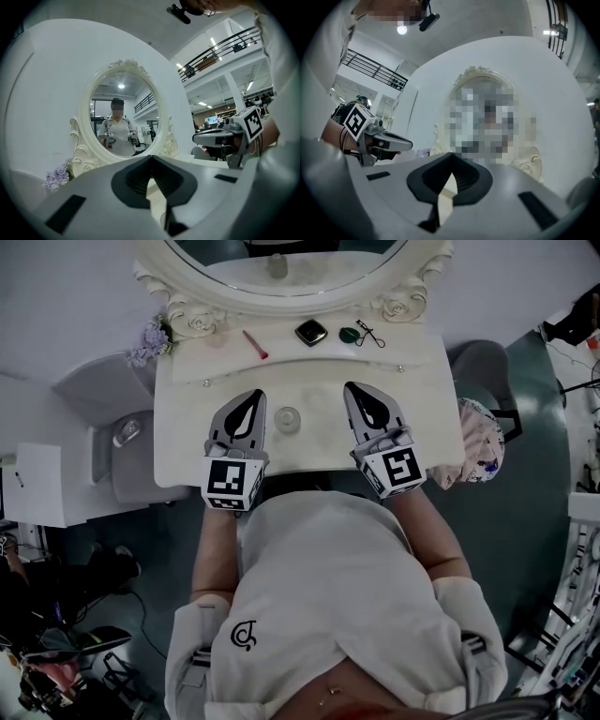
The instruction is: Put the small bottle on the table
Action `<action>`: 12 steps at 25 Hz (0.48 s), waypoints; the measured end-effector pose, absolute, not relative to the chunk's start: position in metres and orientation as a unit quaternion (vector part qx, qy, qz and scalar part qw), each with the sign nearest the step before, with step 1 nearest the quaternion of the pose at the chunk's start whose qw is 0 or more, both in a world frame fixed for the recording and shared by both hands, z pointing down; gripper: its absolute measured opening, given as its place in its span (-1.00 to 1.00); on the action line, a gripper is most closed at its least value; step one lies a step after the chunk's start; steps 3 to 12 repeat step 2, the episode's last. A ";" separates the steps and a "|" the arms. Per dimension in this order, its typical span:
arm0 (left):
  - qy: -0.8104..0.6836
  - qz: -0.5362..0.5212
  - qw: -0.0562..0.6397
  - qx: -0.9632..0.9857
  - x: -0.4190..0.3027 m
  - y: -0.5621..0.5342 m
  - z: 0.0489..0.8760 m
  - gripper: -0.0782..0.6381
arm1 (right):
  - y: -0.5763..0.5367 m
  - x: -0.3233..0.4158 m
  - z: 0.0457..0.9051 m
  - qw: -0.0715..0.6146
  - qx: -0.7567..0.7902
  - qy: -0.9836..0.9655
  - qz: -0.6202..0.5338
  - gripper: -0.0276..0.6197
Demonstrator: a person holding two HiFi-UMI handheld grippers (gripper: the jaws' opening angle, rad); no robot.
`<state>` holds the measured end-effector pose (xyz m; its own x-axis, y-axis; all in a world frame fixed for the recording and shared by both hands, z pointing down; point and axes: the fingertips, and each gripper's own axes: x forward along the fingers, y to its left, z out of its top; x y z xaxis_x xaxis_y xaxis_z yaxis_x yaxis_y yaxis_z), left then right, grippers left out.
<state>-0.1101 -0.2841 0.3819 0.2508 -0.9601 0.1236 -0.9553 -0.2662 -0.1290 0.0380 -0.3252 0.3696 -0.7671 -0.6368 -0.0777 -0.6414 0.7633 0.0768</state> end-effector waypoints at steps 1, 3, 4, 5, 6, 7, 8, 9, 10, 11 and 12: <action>0.605 -0.090 0.015 -0.791 -0.110 -0.284 0.381 -0.75 | -0.325 0.038 0.370 0.022 -0.341 0.938 0.049 -0.91; 0.605 -0.091 0.017 -0.791 -0.109 -0.283 0.380 -0.75 | -0.325 0.038 0.370 0.021 -0.342 0.938 0.049 -0.91; 0.605 -0.091 0.017 -0.791 -0.109 -0.283 0.380 -0.75 | -0.325 0.038 0.370 0.021 -0.342 0.938 0.049 -0.91; 0.605 -0.091 0.017 -0.791 -0.109 -0.283 0.380 -0.75 | -0.325 0.038 0.370 0.021 -0.342 0.938 0.049 -0.91; 0.605 -0.091 0.017 -0.791 -0.109 -0.283 0.380 -0.75 | -0.325 0.038 0.370 0.021 -0.342 0.938 0.049 -0.91; 0.605 -0.091 0.017 -0.791 -0.109 -0.283 0.380 -0.75 | -0.325 0.038 0.370 0.021 -0.342 0.938 0.049 -0.91; 0.605 -0.091 0.017 -0.791 -0.109 -0.283 0.380 -0.75 | -0.325 0.038 0.370 0.021 -0.342 0.938 0.049 -0.91; 0.605 -0.091 0.017 -0.791 -0.109 -0.283 0.380 -0.75 | -0.325 0.038 0.370 0.021 -0.342 0.938 0.049 -0.91; 0.605 -0.091 0.017 -0.791 -0.109 -0.283 0.380 -0.75 | -0.325 0.038 0.370 0.021 -0.342 0.938 0.049 -0.91; 0.605 -0.091 0.017 -0.791 -0.109 -0.283 0.380 -0.75 | -0.325 0.038 0.370 0.021 -0.342 0.938 0.049 -0.91; 0.605 -0.091 0.017 -0.791 -0.109 -0.283 0.380 -0.75 | -0.325 0.038 0.370 0.021 -0.342 0.938 0.049 -0.91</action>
